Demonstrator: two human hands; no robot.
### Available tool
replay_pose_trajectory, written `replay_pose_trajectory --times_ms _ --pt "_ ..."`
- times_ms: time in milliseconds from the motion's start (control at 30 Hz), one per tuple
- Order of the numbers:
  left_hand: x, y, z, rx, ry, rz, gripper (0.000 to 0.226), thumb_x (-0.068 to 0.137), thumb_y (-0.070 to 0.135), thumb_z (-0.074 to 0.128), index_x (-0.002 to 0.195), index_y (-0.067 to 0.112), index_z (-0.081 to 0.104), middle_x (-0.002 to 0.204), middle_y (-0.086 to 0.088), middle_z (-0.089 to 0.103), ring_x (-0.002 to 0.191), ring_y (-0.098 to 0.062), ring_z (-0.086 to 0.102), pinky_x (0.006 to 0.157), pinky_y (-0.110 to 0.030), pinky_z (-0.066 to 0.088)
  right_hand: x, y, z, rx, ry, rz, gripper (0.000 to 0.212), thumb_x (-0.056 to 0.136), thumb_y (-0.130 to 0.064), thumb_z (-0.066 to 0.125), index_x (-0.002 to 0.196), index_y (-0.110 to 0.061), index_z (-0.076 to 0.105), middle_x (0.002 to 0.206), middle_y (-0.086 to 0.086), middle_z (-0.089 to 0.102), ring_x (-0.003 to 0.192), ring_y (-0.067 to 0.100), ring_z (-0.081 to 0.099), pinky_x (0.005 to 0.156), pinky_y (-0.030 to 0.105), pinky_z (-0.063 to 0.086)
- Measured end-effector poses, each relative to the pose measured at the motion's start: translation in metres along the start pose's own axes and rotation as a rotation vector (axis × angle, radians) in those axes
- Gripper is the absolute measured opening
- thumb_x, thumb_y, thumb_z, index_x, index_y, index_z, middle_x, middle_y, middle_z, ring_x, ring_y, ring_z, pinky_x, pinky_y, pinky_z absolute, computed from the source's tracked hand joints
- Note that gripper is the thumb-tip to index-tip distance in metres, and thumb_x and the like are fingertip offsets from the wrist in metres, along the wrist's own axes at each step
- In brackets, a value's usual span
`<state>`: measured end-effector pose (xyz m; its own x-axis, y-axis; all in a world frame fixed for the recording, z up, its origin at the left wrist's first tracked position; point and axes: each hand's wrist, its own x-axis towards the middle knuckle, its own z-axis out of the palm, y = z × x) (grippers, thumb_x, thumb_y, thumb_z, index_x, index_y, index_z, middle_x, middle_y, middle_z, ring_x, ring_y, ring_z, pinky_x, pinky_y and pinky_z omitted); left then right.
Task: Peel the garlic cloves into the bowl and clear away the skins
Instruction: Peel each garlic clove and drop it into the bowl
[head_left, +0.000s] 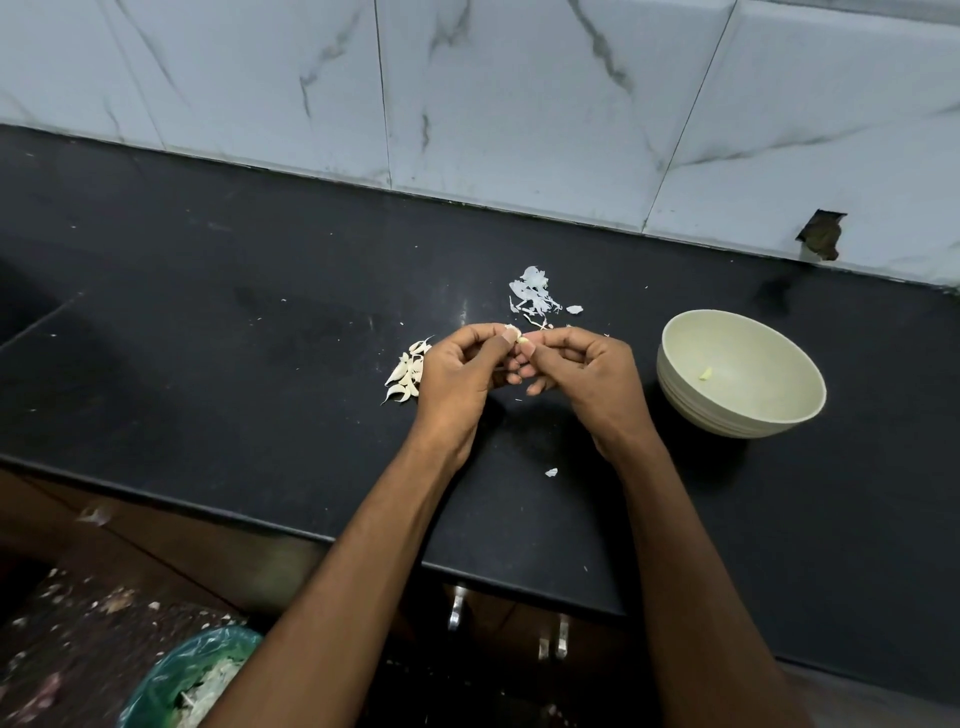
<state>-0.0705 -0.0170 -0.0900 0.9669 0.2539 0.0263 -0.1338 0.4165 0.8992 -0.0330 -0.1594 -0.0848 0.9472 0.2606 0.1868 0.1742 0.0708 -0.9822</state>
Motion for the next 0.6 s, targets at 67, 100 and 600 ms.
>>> replay_pose_trajectory --times_ms 67,100,600 --pt "0.0 0.001 -0.0002 -0.027 -0.004 -0.015 0.01 0.099 0.005 0.064 0.102 -0.003 0.069 0.085 -0.015 0.07 0.074 -0.017 0.066 0.069 -0.027 0.055 -0.0002 -0.0015 -0.0004 0.035 0.012 0.012 0.012 0.096 -0.005 0.072 0.105 0.001 0.076 0.086 0.015 0.076 0.075 0.016 0.069 0.065 0.027 0.059" --pt "0.0002 0.0017 -0.0004 -0.044 -0.001 -0.018 0.007 0.099 0.004 0.063 0.099 -0.001 0.069 0.085 -0.014 0.069 0.074 -0.017 0.066 0.069 -0.027 0.055 -0.0004 -0.002 -0.0007 0.048 0.014 0.019 0.012 0.096 -0.006 0.072 0.105 0.001 0.076 0.086 0.013 0.076 0.075 0.015 0.067 0.065 0.027 0.059" --pt "-0.0007 0.0046 -0.002 -0.161 0.024 -0.039 0.006 0.098 -0.005 0.059 0.097 -0.006 0.065 0.084 -0.018 0.076 0.08 -0.024 0.076 0.078 -0.029 0.061 0.0003 0.0 -0.0074 0.198 0.006 0.161 0.013 0.1 -0.009 0.065 0.107 -0.003 0.074 0.091 0.012 0.076 0.08 0.013 0.07 0.068 0.025 0.059"
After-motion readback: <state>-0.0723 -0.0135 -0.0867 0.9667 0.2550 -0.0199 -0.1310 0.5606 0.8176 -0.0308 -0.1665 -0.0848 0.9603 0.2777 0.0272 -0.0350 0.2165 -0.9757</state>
